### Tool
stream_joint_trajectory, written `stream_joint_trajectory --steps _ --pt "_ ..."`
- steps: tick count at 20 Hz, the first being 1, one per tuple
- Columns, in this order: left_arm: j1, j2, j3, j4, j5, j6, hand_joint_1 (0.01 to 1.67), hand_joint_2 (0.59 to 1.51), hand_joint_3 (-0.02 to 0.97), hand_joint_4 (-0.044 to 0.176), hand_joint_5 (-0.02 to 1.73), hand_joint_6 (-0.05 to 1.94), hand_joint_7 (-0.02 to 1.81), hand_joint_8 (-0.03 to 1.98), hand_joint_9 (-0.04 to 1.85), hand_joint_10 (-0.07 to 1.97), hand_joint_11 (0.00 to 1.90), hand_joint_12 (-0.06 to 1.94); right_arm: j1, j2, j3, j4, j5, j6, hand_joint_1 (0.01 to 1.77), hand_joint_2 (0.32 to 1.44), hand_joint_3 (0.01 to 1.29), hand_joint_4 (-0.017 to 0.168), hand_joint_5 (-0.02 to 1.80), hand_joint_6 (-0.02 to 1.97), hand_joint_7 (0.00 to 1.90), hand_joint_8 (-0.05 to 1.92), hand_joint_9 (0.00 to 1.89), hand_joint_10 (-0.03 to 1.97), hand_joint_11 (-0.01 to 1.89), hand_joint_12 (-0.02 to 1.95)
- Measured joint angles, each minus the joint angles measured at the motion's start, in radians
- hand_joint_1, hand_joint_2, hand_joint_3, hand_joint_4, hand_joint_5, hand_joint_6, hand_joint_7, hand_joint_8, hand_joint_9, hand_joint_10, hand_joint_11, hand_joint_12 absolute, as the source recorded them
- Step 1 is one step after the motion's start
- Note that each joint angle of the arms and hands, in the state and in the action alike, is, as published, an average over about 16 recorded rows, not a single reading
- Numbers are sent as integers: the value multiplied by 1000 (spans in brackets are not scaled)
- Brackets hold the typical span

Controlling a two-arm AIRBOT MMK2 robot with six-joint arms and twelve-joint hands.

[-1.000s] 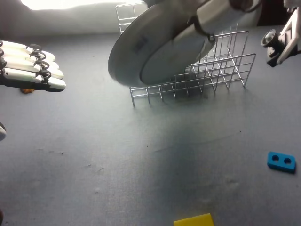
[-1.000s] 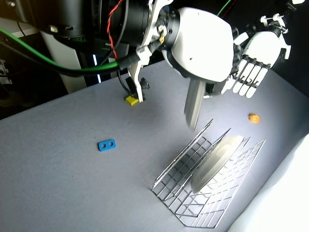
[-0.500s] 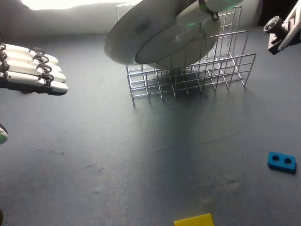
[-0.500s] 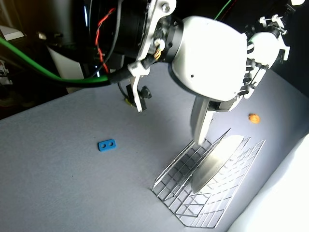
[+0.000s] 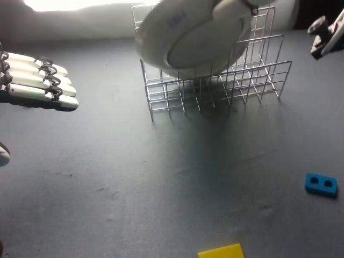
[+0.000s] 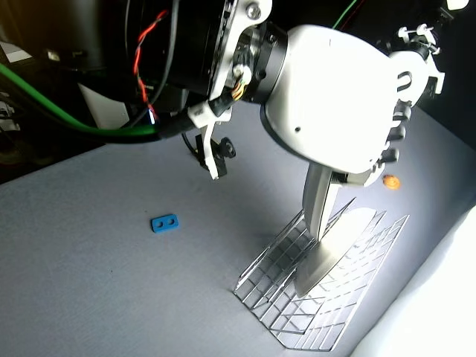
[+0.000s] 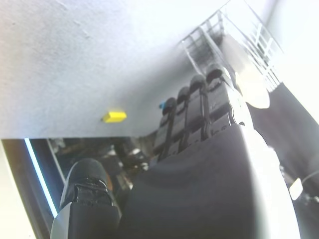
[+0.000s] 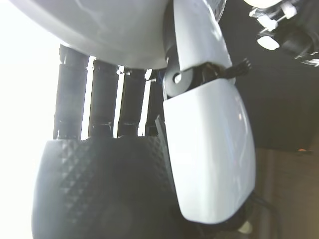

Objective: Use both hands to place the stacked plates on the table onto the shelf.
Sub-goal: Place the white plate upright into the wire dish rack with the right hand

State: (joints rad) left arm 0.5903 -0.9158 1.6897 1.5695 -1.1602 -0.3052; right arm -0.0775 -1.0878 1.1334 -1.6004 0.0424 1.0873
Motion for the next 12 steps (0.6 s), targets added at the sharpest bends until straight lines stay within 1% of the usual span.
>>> stream_joint_trajectory --steps 12 --pt "28 -12 5 -1 0 15 20 1174 21 2 23 8 18 17 21 19 22 10 -67 -89 97 7 -66 86 1357 978 15 -9 977 775 1081 714 1094 964 967 1121"
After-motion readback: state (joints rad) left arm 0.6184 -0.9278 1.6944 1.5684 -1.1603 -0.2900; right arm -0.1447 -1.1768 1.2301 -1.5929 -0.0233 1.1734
